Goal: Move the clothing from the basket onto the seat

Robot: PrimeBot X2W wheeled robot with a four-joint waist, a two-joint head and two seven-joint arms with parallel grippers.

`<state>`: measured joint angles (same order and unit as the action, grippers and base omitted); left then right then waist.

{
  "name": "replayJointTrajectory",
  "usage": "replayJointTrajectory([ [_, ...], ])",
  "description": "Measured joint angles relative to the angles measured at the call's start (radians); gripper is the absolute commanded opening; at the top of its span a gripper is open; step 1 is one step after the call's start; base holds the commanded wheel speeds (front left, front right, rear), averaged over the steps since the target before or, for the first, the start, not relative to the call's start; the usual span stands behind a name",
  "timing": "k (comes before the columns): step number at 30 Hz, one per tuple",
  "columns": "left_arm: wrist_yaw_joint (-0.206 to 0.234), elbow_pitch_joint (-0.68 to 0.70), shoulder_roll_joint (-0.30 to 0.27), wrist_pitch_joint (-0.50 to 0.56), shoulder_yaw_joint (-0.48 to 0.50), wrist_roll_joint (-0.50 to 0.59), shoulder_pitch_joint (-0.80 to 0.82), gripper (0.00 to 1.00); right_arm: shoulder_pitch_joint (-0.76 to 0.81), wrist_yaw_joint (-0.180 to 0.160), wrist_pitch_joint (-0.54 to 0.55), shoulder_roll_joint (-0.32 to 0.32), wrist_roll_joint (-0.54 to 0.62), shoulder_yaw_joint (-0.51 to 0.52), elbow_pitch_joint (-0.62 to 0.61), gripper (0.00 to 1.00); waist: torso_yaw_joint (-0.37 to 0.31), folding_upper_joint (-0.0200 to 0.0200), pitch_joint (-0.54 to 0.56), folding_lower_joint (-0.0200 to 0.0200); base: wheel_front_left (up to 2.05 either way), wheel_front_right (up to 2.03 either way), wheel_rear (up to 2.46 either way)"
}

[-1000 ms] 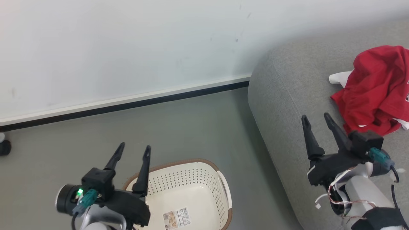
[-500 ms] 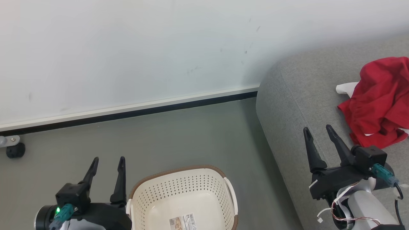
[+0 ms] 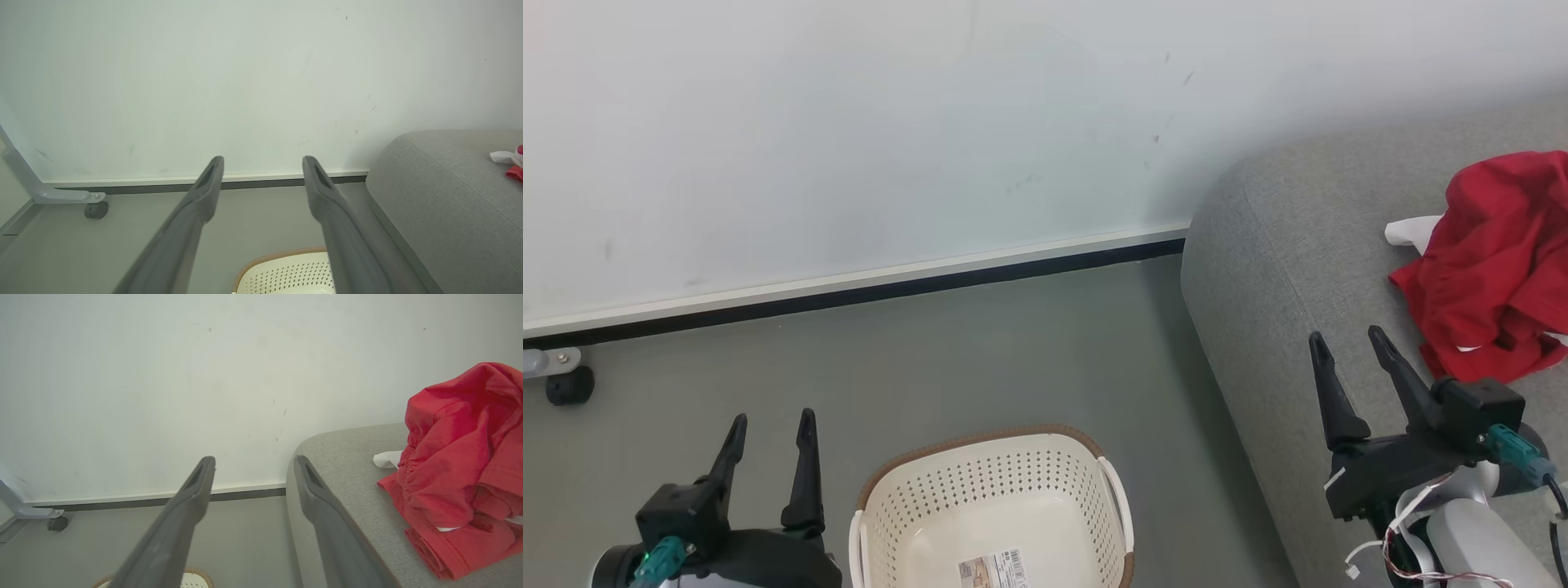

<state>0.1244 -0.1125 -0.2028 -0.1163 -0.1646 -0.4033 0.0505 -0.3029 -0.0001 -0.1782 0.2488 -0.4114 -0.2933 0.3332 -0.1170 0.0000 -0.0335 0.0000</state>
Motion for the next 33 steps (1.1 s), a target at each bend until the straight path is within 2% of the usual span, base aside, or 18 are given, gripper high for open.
replayJointTrajectory([
  [14, 0.0, 0.011, 0.028, 0.0, 0.052, 0.055, -0.017, 1.0, 0.032, -0.023, 0.059, 0.01, -0.003, 0.002, -0.08, 1.0, 0.005, 0.0, 0.0, 0.0, 0.0, 0.0, 0.0],
  [32, 0.0, 0.032, 0.053, 0.009, 0.071, 0.109, -0.019, 1.0, 0.05, -0.044, 0.116, 0.024, -0.017, 0.009, -0.14, 1.0, 0.017, 0.0, -0.009, 0.0, 0.0, 0.0, 0.0],
  [33, 0.0, 0.035, 0.054, 0.009, 0.069, 0.109, -0.019, 0.0, 0.055, -0.044, 0.117, 0.025, -0.019, 0.01, -0.144, 0.0, 0.018, 0.0, -0.011, 0.0, 0.0, 0.0, 0.0],
])
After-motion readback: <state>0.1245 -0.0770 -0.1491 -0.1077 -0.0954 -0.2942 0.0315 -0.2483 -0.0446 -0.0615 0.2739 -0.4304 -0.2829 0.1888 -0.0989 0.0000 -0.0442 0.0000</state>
